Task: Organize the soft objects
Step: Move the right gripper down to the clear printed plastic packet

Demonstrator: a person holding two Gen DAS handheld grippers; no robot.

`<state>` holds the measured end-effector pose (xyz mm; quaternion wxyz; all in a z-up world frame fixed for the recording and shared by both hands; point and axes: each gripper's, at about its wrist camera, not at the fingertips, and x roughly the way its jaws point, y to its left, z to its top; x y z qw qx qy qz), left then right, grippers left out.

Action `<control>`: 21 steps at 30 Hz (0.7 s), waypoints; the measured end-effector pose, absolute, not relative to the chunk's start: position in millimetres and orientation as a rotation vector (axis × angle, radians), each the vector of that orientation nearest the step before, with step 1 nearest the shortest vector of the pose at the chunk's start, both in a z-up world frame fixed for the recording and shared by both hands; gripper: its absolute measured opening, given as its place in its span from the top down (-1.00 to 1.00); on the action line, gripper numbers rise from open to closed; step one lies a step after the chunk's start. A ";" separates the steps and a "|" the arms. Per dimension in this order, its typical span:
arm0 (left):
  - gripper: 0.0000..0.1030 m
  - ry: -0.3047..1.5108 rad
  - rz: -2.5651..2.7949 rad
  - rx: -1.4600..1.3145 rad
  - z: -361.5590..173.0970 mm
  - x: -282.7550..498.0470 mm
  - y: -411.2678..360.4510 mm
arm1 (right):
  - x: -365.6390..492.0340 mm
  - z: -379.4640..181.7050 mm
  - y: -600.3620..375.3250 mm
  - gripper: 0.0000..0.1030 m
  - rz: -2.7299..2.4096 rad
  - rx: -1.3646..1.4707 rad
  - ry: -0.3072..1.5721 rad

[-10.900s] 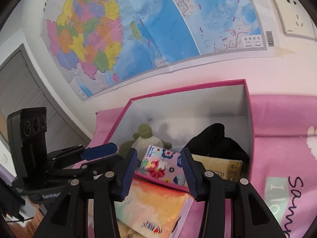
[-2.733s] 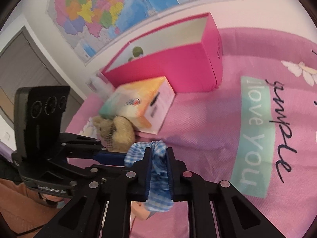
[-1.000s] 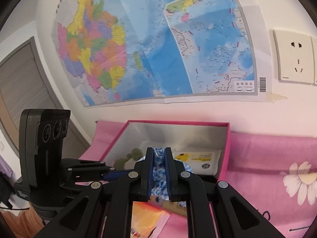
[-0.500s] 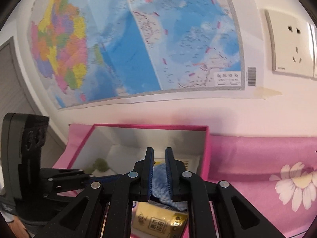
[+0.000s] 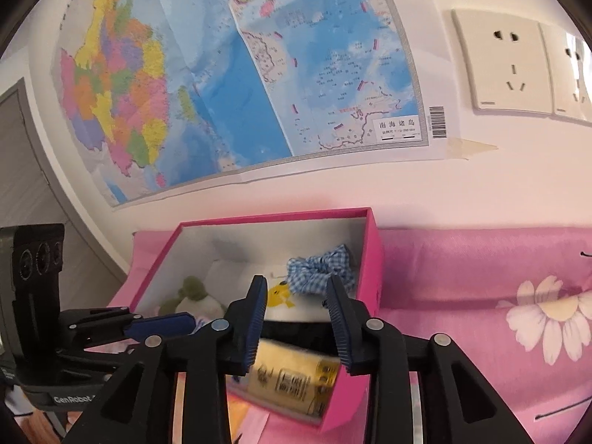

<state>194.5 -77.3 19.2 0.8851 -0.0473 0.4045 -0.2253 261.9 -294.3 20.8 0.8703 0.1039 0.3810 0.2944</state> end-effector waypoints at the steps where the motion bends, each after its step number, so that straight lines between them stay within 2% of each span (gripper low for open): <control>1: 0.35 0.831 -0.478 -0.096 21.2 187.4 -75.7 | 257.6 22.3 -296.2 0.22 0.621 0.221 0.794; 9: 0.29 0.773 -0.558 -0.081 26.3 125.9 -66.5 | 207.1 41.8 -314.3 0.02 0.732 0.264 0.774; 13: 0.29 0.797 -0.598 -0.085 18.2 103.1 -67.0 | 184.1 49.8 -319.8 -0.10 0.785 0.288 0.778; 21: 0.27 0.923 -0.656 -0.082 -20.7 59.2 -71.1 | 132.1 51.5 -324.7 -0.18 0.860 0.261 0.807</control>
